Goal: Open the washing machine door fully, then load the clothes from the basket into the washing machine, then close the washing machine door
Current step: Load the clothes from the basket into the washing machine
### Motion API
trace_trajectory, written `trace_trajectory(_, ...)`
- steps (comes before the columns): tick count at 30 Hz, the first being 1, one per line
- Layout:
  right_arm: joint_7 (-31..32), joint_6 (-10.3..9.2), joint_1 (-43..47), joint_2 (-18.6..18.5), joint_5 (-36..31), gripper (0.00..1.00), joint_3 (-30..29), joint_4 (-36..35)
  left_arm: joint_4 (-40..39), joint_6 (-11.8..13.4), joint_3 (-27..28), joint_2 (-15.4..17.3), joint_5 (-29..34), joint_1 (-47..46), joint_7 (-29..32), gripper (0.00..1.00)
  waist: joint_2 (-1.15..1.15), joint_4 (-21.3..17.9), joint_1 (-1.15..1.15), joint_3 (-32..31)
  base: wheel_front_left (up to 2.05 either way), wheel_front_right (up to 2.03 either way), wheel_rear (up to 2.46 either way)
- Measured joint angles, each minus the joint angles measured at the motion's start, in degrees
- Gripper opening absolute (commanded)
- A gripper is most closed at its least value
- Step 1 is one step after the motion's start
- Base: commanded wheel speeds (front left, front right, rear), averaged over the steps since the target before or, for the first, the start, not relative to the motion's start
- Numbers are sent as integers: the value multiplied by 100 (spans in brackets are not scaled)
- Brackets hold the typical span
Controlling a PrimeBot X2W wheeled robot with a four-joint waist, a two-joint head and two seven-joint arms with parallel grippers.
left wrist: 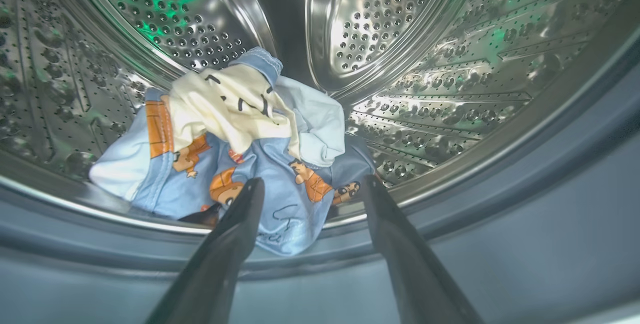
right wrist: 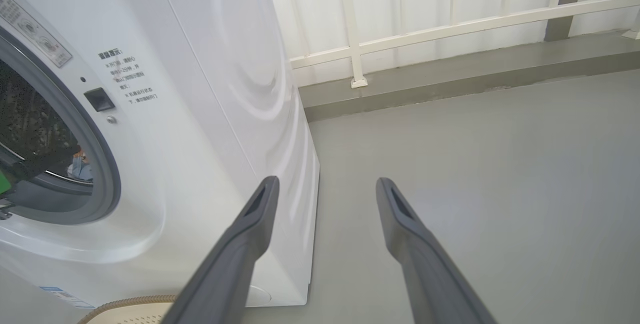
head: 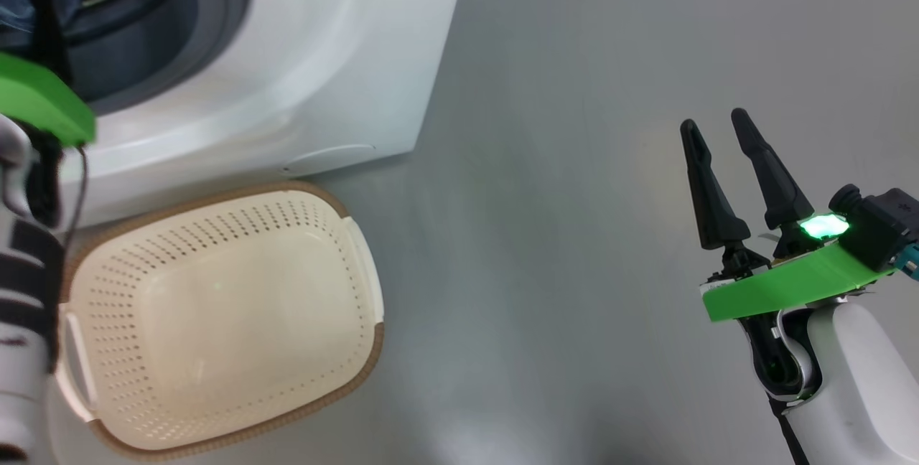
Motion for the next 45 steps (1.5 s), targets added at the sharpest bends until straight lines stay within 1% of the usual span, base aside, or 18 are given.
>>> trace_trajectory(3, 0, 0, 48, -31, 0, 100, -5, 21, -419, 16, 5, -99, -34, 469, -49, 100, 0, 96, 0, -190, 0, 0, 0)
trace_trajectory(10, 0, 0, 151, -63, -2, 100, -9, 41, -1918, 348, 113, -229, 48, 1671, -93, 100, 0, 355, 0, -534, 0, 0, 0)
trace_trajectory(16, 0, 0, 280, -96, -2, 100, -19, 103, -3086, 645, 274, -419, 180, 2791, -93, 100, 0, 536, 0, -840, 0, 0, 0)
trace_trajectory(19, 0, 0, 400, -105, -13, 100, -16, 148, -3532, 695, 321, -476, 213, 3296, -96, 100, 0, 618, 0, -1014, 0, 0, 0)
trace_trajectory(24, 0, 0, 511, -124, -21, 100, -16, 190, -4020, 755, 333, -571, 226, 4062, -96, 100, 0, 752, 0, -1313, 0, 0, 0)
trace_trajectory(27, 0, 0, 616, -163, -27, 100, -21, 204, -4270, 769, 371, -599, 232, 4381, -96, 100, 0, 835, 0, -1487, 0, 0, 0)
trace_trajectory(30, 0, 0, 730, -186, -29, 100, -26, 240, -4536, 837, 377, -690, 322, 4680, -96, 100, 0, 912, 0, -1662, 0, 0, 0)
trace_trajectory(38, 0, 0, 974, -204, -48, 100, -33, 288, -4977, 836, 424, -834, 387, 5309, -97, 100, 0, 1103, 0, -2081, 0, 0, 0)
trace_trajectory(40, 0, 0, 1015, -204, -48, 100, -41, 293, -5134, 836, 445, -899, 476, 5464, -97, 100, 0, 1138, 0, -2174, 0, 0, 0)
trace_trajectory(45, 0, 0, 1173, -203, -67, 100, -93, 302, -5338, 836, 497, -1033, 476, 5879, -97, 100, 0, 1217, 0, -2380, 0, 0, 0)
